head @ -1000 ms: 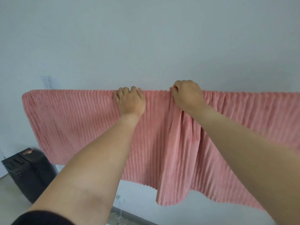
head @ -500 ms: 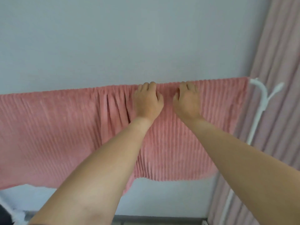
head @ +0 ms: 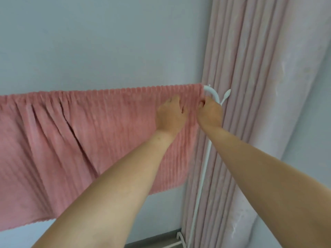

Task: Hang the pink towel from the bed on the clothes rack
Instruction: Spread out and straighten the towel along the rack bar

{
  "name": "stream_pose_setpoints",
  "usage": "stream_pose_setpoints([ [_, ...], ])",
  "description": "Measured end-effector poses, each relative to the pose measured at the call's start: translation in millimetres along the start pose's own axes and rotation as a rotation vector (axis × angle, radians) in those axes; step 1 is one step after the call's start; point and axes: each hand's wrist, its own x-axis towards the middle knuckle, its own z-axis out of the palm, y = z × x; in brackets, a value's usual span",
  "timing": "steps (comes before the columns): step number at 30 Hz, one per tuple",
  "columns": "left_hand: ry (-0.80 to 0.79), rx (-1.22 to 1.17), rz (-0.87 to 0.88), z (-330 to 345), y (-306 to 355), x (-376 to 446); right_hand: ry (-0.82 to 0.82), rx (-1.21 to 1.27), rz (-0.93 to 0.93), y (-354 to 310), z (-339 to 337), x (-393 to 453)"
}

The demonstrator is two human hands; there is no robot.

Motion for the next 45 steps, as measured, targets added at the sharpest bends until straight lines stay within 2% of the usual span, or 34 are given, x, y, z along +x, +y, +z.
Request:
stream_pose_setpoints([
  [2,0.03,0.013,-0.018,20.3,12.7,4.4,-0.042,0.082,0.103,18.3,-1.7,15.3],
  [4,0.046,0.043,-0.059,38.4,21.7,6.6,-0.175,0.174,0.219,34.8,4.4,25.8],
  [7,0.032,0.133,-0.165,64.7,28.2,10.4,-0.422,0.476,0.389,51.4,20.9,38.2],
  [9,0.05,0.208,-0.276,79.7,30.6,14.6,-0.523,0.711,0.444,55.7,30.3,44.7],
  [13,0.061,0.305,-0.383,86.6,30.5,19.0,-0.645,0.907,0.412,59.3,43.6,47.1],
  [16,-0.009,0.396,-0.318,81.9,27.8,22.1,-0.777,0.979,0.348,61.3,50.7,47.5],
  [18,-0.031,0.407,-0.263,76.3,31.3,22.7,-0.802,1.026,0.336,57.9,52.6,47.1],
  [21,0.06,0.341,-0.203,70.1,41.4,24.9,-0.819,1.036,0.298,51.4,44.1,47.5],
  [23,0.129,0.241,-0.17,65.0,47.8,28.7,-0.807,0.981,0.25,48.7,37.4,50.3],
  [25,0.163,0.146,-0.099,59.8,54.4,33.8,-0.685,0.819,0.187,45.9,29.5,56.0],
  [26,0.171,0.138,-0.06,58.2,56.4,36.3,-0.565,0.7,0.178,45.8,26.3,58.4],
  [29,0.191,0.162,0.036,60.2,64.8,44.4,-0.037,0.416,0.303,56.7,14.5,63.1],
  [30,0.177,0.142,0.056,63.2,69.7,46.6,0.066,0.371,0.322,63.1,9.1,63.9],
  [31,0.135,0.114,0.068,67.0,74.6,48.4,0.082,0.357,0.326,69.9,5.2,64.1],
  [34,-0.029,0.103,0.109,81.7,87.0,51.7,-0.121,0.364,0.329,85.4,-0.8,61.7],
  [35,-0.069,0.12,0.134,86.3,89.1,51.5,-0.142,0.357,0.319,88.8,-3.9,60.5],
  [38,-0.083,0.249,0.167,93.8,89.1,48.0,0.082,0.363,0.24,89.3,-15.1,67.1],
  [40,0.049,0.316,0.138,94.3,86.6,48.5,0.112,0.394,0.185,82.9,-19.3,78.6],
  [42,0.164,0.365,0.07,92.0,81.7,54.3,-0.012,0.373,0.168,71.6,-19.4,93.3],
  [43,0.166,0.396,0.033,89.9,77.6,58.2,-0.09,0.352,0.178,66.3,-17.8,100.7],
  [45,0.062,0.463,-0.058,84.8,67.0,66.0,-0.224,0.35,0.236,57.4,-12.3,111.0],
])
